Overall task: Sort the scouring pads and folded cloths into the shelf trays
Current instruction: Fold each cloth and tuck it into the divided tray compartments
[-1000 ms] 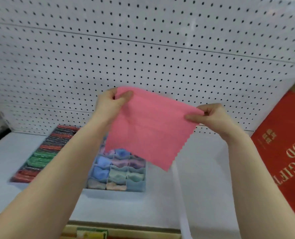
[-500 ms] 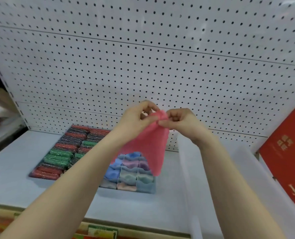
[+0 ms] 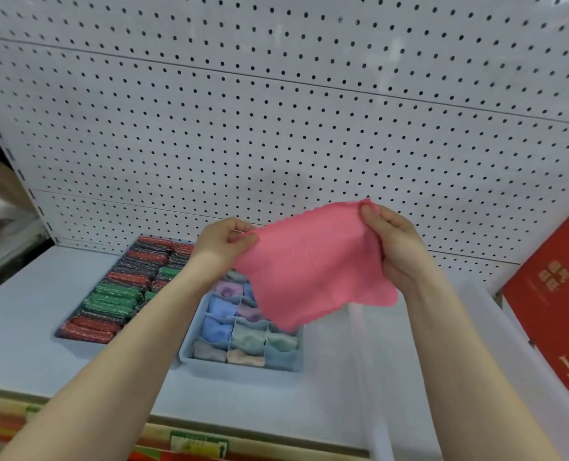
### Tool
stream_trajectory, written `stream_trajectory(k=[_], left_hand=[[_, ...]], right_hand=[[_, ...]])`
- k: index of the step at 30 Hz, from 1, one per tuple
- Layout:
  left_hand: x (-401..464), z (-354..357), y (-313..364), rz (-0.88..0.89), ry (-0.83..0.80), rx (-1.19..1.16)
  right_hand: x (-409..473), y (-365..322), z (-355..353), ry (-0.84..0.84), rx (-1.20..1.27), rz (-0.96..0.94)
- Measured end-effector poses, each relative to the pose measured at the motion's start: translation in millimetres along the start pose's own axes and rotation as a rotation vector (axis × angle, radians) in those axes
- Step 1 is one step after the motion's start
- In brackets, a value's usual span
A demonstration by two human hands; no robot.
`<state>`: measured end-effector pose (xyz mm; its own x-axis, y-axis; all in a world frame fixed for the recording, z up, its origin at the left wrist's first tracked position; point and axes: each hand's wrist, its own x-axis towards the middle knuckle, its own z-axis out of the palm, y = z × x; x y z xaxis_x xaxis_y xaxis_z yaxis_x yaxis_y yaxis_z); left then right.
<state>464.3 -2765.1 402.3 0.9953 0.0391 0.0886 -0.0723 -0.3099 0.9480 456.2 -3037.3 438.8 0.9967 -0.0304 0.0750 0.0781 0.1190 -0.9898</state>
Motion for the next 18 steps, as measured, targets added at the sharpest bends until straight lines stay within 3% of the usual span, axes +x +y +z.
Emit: stream_trajectory(k=[4, 7, 10, 12, 18], left_hand=[[3.6, 1.1, -5.0, 0.088, 0.014, 0.204], [5.3, 9.1, 1.3, 0.125, 0.074, 0.316], [7.1, 18.6, 13.9, 0.147, 0.016, 0.072], [3.9, 23.4, 23.7, 0.168, -0.062, -0.116], [-6.5, 27.0, 44.5, 0.192, -0.305, -0.430]], right_hand=[[-8.8, -6.4, -7.6, -0.245, 0.084, -0.006], [-17.7, -7.8, -2.0, -0.503, -0.036, 0.033], [-23.4, -2.2, 13.9, -0.672, -0.132, 0.044], [-22.3, 1.9, 22.6, -0.619, -0.141, 0.009], [-11.0, 10.1, 31.9, -0.206, -0.051, -0.074]])
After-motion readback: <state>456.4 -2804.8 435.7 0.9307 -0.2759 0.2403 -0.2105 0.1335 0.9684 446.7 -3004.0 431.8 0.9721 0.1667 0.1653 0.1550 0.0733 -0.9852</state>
